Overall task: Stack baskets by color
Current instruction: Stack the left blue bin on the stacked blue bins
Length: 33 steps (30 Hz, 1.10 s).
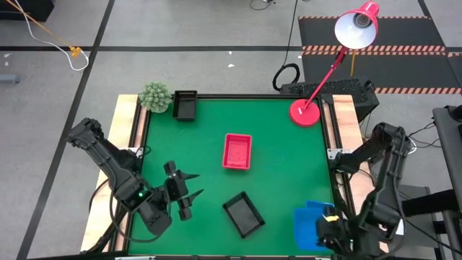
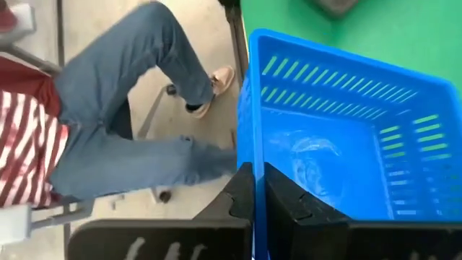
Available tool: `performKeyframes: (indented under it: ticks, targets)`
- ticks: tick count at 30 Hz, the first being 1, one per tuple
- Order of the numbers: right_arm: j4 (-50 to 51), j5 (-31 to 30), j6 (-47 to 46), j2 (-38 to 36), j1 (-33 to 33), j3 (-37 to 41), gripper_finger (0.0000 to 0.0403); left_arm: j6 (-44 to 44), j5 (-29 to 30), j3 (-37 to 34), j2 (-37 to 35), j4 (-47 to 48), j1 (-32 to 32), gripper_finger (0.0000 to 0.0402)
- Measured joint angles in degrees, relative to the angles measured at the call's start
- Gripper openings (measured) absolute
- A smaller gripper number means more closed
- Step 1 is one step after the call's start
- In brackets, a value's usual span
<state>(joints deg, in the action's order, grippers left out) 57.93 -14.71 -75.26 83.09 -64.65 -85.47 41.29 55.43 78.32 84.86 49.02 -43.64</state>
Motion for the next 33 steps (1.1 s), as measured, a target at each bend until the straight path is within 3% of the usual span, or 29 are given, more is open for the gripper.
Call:
performKeyframes:
  ticks: [14, 24, 33]
  targets:
    - [9.3, -0.33, -7.58, 0.11, -5.76, 1.77, 0.0002, -2.29, 0.16, 0.0, 1.79, -3.26, 1.46, 0.0232]
    - [9.16, -0.73, -6.66, 0.13, -5.67, 6.22, 0.0002, -4.78, 0.18, 0.0, 1.77, -3.24, 2.96, 0.0232]
    - [7.78, -5.04, -1.36, 0.13, -5.56, 6.47, 0.0003, -5.04, 0.16, 0.0, 1.77, -3.23, 2.91, 0.0232]
